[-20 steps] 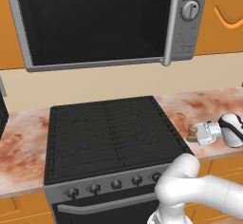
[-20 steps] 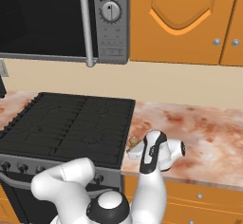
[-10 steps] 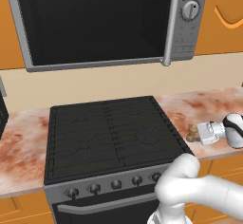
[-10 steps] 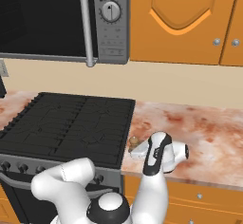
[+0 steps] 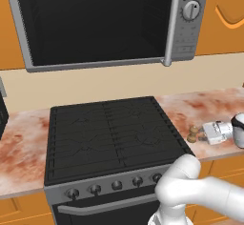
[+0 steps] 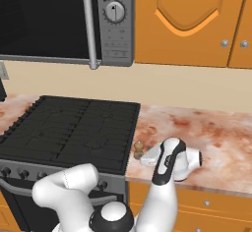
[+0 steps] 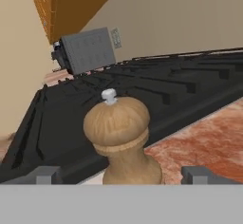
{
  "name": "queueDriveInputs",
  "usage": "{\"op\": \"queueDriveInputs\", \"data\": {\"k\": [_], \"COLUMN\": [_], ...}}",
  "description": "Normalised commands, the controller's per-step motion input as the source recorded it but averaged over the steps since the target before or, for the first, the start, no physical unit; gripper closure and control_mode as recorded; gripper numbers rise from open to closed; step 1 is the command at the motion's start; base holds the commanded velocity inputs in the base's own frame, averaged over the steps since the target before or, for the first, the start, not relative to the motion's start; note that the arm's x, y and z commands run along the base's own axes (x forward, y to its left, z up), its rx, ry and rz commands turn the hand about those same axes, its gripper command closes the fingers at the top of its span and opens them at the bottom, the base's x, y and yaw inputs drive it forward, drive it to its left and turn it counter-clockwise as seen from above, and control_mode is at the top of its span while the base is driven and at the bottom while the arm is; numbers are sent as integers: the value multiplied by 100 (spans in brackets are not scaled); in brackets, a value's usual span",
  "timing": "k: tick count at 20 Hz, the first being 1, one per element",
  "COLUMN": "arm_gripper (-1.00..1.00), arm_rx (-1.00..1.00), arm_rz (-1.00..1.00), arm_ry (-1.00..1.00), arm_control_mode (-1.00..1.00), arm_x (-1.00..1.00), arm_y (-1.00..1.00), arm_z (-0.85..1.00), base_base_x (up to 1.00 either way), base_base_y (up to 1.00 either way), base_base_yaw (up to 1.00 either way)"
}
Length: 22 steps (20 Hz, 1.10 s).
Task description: Take 2 condiments from the cabinet and move them on the counter near the stove.Make sure the condiments are lined up with each other, next to each other.
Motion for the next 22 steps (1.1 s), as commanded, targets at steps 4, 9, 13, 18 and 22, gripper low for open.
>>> {"op": "queueDriveInputs", "data": {"k": [4, 9, 13, 18, 22], "arm_gripper": [-100, -100, -100, -100, -100], "arm_rx": [0, 0, 0, -1, -12], "arm_rz": [0, 0, -3, -9, -22], "arm_ry": [0, 0, 3, 5, 8], "arm_control_mode": [-100, -100, -100, -100, -100], "arm_x": [-25, -24, -21, -33, -11], "arm_y": [-26, -12, 2, 26, 71], "arm_z": [25, 56, 76, 84, 65], "base_base_x": [0, 0, 0, 0, 0], "base_base_y": [0, 0, 0, 0, 0], "base_base_yaw": [0, 0, 0, 0, 0]}}
